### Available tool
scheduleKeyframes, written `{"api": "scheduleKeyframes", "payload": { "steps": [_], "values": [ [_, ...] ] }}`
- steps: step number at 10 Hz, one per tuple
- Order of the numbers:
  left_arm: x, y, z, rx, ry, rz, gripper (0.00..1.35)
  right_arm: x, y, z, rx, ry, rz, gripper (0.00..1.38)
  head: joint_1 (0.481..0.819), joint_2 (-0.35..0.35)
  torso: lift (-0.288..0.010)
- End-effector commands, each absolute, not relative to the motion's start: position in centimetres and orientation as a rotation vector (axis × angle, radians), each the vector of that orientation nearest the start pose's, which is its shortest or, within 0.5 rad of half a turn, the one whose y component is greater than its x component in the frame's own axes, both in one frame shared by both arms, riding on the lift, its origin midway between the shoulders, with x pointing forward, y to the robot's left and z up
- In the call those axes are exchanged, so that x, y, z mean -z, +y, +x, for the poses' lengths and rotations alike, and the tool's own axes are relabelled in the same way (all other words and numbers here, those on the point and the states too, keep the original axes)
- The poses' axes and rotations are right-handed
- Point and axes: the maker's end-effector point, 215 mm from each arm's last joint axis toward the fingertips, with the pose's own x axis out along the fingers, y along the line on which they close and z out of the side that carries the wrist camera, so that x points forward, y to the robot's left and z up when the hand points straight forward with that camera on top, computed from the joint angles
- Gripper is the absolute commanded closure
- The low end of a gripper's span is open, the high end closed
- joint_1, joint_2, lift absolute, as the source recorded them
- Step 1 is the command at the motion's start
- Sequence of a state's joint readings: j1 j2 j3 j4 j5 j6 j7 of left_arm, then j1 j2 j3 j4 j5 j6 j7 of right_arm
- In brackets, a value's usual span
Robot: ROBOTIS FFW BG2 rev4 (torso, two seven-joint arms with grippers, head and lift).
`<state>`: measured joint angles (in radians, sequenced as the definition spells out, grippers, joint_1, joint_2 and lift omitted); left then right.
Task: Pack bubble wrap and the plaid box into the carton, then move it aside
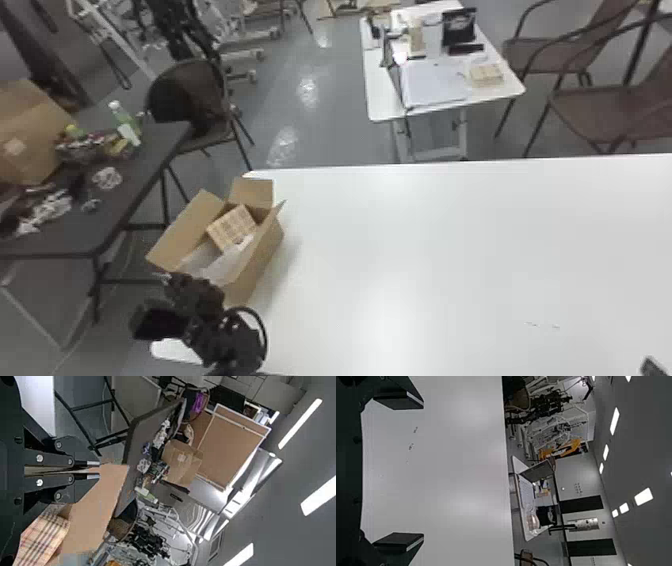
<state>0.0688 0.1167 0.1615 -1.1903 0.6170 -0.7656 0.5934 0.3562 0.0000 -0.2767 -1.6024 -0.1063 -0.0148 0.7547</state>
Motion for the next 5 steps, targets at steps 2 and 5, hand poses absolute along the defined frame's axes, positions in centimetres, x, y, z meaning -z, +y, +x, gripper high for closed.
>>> {"api": "scheduleKeyframes", "payload": {
  "steps": [2, 5],
  "values": [
    [43.2, 53.1, 40.6, -1.032, -0.264, -0.529, 0.44, 48.1, -23.3, 42.0, -0.462, 0.254, 0.153, 0.13, 0.695, 0.350, -0.027],
    [32.1, 53.5, 38.3, -0.876, -0.498, -0.401, 0.15, 46.5, -23.6, 42.4, -0.458, 0.229, 0.121, 0.13, 0.695, 0.350, -0.027]
  ]
}}
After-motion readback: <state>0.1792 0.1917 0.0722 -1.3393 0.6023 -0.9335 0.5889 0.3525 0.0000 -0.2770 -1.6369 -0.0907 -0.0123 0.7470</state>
